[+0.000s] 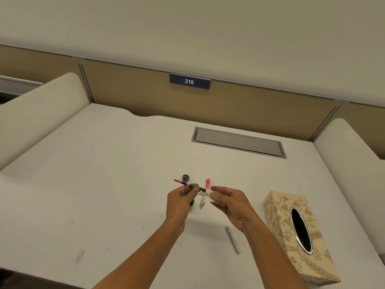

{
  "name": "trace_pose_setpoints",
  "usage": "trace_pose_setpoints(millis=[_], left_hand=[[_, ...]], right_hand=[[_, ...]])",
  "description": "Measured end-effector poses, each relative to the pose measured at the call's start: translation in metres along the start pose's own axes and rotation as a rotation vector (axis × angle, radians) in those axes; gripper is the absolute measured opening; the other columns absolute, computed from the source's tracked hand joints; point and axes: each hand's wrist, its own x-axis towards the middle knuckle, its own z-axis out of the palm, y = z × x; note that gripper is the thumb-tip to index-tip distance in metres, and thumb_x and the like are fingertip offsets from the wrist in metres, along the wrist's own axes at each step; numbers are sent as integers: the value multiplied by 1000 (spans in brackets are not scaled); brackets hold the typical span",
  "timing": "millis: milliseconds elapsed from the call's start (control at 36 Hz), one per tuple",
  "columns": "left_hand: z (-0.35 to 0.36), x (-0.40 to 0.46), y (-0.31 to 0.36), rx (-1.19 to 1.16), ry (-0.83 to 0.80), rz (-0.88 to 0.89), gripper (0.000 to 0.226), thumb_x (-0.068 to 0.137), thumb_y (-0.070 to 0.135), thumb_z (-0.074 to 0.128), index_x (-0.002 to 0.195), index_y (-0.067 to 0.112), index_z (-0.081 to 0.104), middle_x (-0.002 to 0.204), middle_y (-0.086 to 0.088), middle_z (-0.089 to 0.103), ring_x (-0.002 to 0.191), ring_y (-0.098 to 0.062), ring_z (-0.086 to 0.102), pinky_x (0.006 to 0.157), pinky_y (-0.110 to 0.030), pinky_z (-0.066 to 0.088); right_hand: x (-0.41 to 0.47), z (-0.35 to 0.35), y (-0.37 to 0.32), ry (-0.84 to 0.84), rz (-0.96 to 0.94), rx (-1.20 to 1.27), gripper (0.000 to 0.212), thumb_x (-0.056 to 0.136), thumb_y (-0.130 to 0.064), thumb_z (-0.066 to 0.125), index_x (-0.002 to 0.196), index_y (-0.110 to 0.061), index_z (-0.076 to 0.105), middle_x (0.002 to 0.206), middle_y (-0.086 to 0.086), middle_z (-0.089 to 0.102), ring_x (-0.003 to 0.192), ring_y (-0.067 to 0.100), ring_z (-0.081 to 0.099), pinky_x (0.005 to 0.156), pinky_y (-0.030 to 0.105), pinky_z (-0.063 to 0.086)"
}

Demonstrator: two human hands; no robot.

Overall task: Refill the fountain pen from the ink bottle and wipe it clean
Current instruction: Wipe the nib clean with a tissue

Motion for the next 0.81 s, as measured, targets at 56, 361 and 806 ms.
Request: trace_pose_setpoints(millis=[56,361,806], left_hand=[[0,0,-1,-1,-6,-5,8,86,17,71,90,24,74,89,5,76,95,-17,67,69,-17,45],[-3,1,-3,-8,-28,0,15,81,29,76,89,16,78,93,-11,75,88,-20,62,71,-19,46],[-5,-1,-2,-44,-29,-19,18,81,32,75,85,14,78,97,-14,74,85,-17,60,72,-20,43]], right_hand=[[0,0,0,13,-9,-32,25,82,5,72,107,1,69,94,17,76,82,21,74,71,27,61],[1,4,3,81,-139,-271,17,83,-5,75,100,-5,76,91,9,78,84,21,75,73,29,61],[5,11,13,148,-320,-565,9,92,-12,67,92,-17,74,86,0,75,80,13,72,70,26,61]])
